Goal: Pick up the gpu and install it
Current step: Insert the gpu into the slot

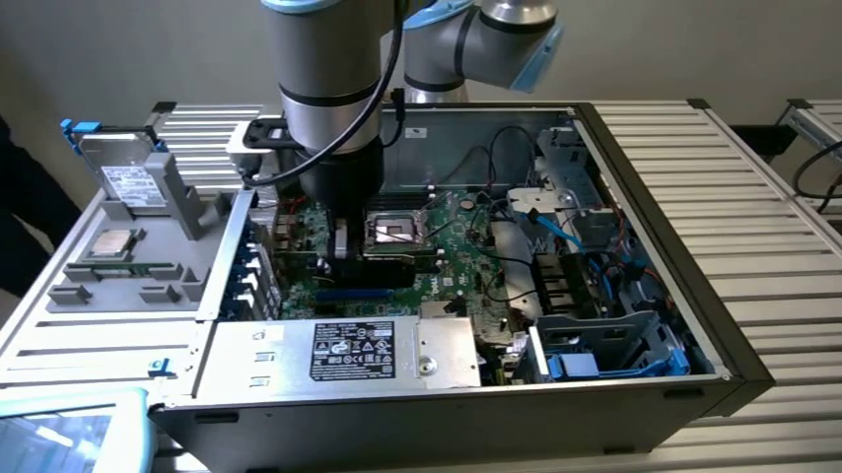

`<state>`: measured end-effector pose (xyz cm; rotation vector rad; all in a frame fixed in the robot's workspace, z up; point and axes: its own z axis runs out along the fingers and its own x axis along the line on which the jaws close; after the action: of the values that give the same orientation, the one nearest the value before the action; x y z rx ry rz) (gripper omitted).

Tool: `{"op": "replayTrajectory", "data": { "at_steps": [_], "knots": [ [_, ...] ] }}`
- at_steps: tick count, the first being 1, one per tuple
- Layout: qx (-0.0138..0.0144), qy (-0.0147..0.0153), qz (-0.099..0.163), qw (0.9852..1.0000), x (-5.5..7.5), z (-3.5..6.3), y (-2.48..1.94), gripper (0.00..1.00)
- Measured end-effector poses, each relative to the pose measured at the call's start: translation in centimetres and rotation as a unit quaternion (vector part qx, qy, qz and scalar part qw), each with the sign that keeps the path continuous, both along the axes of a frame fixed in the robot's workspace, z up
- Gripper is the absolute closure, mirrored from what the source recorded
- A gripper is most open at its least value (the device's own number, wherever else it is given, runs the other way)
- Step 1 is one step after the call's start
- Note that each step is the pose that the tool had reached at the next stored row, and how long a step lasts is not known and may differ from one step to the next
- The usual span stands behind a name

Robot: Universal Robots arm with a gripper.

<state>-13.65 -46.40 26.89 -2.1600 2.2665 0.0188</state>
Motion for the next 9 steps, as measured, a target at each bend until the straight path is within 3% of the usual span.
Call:
{"op": "replayTrajectory", "data": {
  "at_steps": [9],
  "knots": [
    [0.0003,-0.0001,0.0,1.0,-0.2,-0.52,0.03,0.72]
  ]
}}
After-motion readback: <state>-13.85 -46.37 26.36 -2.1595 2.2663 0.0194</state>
